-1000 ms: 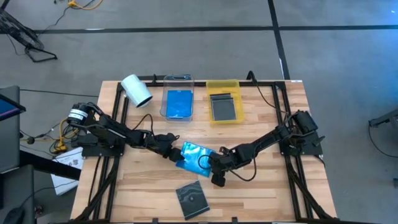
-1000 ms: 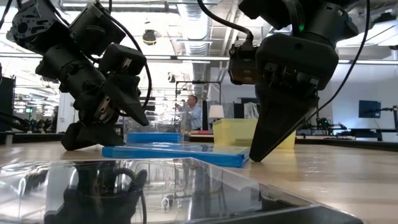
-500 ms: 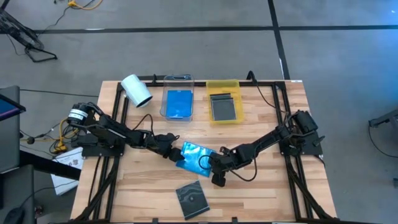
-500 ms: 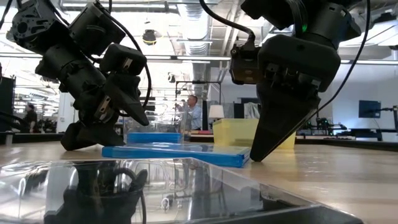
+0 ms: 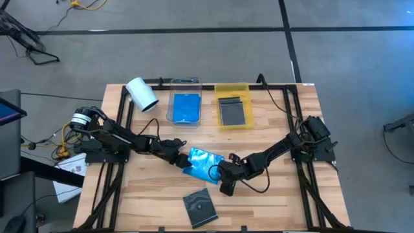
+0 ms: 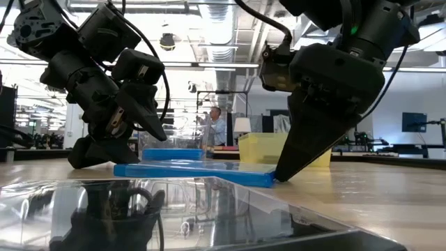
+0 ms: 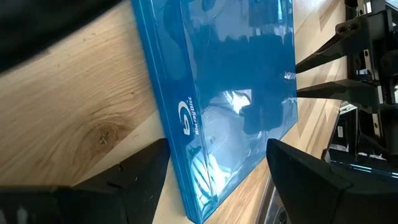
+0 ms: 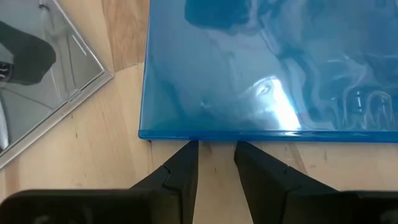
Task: Pick & place jewel cases by type
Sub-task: Put the blue CD case into the transparent bin
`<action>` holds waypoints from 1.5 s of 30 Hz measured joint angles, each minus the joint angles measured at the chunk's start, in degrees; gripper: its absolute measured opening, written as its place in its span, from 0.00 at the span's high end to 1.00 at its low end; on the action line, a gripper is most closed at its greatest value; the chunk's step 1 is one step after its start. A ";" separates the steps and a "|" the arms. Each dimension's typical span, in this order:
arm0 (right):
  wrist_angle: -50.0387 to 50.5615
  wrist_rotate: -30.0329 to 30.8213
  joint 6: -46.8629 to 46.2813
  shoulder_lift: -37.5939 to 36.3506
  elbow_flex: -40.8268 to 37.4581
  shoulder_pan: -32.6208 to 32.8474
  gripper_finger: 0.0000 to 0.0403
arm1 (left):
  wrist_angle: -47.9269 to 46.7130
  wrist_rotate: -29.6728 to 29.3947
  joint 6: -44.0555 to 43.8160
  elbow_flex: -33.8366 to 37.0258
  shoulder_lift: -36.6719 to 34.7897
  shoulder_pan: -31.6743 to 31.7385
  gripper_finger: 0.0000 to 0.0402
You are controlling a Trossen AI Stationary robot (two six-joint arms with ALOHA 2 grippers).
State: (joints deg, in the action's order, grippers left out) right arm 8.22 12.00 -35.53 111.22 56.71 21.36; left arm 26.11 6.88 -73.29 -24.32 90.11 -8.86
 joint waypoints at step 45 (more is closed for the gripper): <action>1.17 3.35 -0.03 0.17 -0.04 3.69 0.73 | 3.90 -2.63 -7.89 6.99 -1.56 -3.70 0.33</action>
State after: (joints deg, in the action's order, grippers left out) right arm 9.39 15.34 -35.56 111.39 56.66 25.05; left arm 30.01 4.26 -81.18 -17.32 88.54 -12.56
